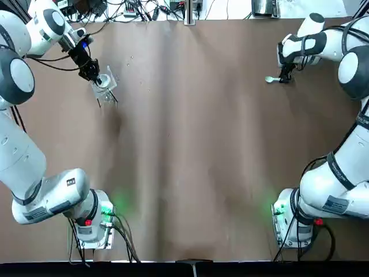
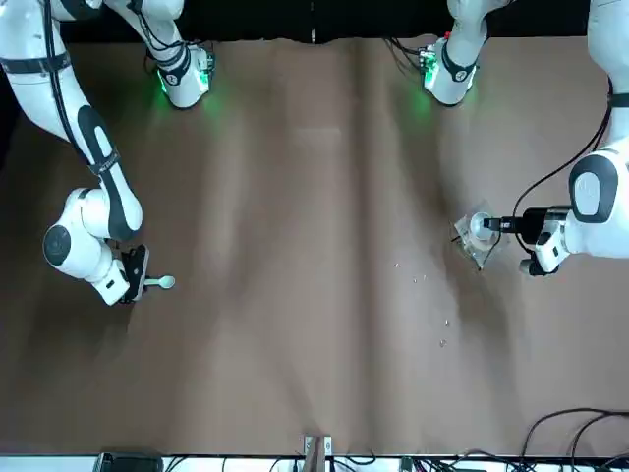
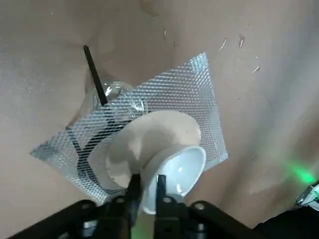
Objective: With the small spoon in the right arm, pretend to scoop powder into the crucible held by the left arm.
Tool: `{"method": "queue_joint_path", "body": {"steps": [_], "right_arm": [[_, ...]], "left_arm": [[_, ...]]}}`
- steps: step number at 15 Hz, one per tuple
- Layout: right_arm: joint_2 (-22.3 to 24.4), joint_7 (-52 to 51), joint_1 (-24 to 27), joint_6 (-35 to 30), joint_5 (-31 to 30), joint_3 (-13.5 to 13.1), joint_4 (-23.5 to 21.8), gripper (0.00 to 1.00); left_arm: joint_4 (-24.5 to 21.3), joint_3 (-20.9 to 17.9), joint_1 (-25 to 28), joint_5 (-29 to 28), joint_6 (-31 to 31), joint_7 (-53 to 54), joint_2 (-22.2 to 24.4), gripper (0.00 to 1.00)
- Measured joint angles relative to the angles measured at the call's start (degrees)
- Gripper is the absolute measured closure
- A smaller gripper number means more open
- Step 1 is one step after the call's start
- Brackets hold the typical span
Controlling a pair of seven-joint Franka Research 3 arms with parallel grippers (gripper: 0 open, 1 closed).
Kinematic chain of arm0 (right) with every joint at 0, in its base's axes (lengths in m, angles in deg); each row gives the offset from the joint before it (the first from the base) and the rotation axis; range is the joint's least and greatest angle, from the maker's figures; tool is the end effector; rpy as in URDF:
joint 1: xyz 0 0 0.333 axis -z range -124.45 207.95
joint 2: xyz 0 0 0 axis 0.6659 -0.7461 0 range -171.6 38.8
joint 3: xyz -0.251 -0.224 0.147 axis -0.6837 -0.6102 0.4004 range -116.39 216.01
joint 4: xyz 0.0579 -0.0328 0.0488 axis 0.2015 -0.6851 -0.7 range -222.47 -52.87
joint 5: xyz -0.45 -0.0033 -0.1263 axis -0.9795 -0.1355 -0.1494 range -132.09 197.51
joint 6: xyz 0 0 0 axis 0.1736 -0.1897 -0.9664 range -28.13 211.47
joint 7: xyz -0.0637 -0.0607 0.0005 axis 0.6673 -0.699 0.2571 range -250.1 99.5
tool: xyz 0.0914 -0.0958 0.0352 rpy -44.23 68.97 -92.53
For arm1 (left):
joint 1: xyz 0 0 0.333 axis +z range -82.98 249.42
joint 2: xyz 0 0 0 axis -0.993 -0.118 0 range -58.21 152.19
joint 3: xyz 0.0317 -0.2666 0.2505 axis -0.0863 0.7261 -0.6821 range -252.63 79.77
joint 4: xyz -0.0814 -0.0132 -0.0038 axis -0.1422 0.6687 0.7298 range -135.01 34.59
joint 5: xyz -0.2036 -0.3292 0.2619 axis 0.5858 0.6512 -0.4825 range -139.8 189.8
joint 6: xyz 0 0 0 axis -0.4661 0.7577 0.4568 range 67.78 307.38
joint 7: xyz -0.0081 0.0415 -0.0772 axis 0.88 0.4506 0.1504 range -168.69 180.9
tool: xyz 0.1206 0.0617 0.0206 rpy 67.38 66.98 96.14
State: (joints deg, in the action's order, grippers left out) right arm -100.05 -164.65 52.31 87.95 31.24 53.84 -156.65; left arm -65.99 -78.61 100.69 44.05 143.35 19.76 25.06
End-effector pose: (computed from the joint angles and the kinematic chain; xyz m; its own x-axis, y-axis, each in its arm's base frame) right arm 0.6853 -0.0789 0.1280 0.1160 0.9930 0.0233 0.9922 -0.1148 -0.0482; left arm 0.6361 0.0719 0.2627 0.9167 -0.0222 -0.3990 0.1553 -0.9001 0.4070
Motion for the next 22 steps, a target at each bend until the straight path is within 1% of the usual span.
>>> {"method": "queue_joint_path", "body": {"steps": [2,5,6,8,11,15,16,17,18,20,22], "right_arm": [[0.0,0.0,0.0,-0.3,0.0,-0.1,0.1,0.80],[0.0,0.1,0.0,-0.6,0.0,-0.5,0.2,0.80],[0.0,0.1,0.0,-1.3,0.0,-0.8,0.4,0.80],[0.0,0.1,0.1,-4.7,0.0,-1.5,1.7,0.80],[0.0,0.8,0.0,-10.8,0.0,-1.6,4.7,0.80],[0.0,6.0,-0.6,-17.6,0.0,-1.1,6.5,0.80],[0.1,7.6,-1.0,-20.0,0.1,-1.0,7.1,0.80],[0.5,11.7,-2.5,-25.6,0.2,-0.7,8.6,0.80],[1.1,14.4,-3.8,-28.9,0.2,-0.6,9.4,0.80],[3.0,20.2,-7.1,-35.0,0.8,-0.4,10.6,0.80],[5.1,25.6,-10.5,-39.1,3.2,-0.3,10.9,0.80]], "left_arm": [[0.1,0.0,0.0,0.0,0.0,-0.1,0.0,0.93],[0.8,0.0,0.0,0.0,0.0,-0.6,0.0,0.93],[1.2,0.1,0.0,0.1,0.0,-1.1,0.0,0.93],[2.4,1.4,0.0,0.4,0.0,-3.4,0.0,0.93],[3.7,4.4,-0.5,4.3,0.0,-7.0,0.0,0.93],[3.7,6.1,-2.6,10.1,2.5,-7.9,0.0,0.93],[3.5,6.3,-3.8,11.2,4.0,-8.5,-0.1,0.93],[3.3,6.5,-7.5,13.6,8.3,-11.2,-0.4,0.93],[3.2,6.6,-9.9,14.2,10.6,-13.2,-0.7,0.93],[3.2,6.7,-14.5,14.6,14.8,-17.0,-1.4,0.93],[3.2,6.8,-17.9,14.7,17.4,-20.4,-1.9,0.93]]}}
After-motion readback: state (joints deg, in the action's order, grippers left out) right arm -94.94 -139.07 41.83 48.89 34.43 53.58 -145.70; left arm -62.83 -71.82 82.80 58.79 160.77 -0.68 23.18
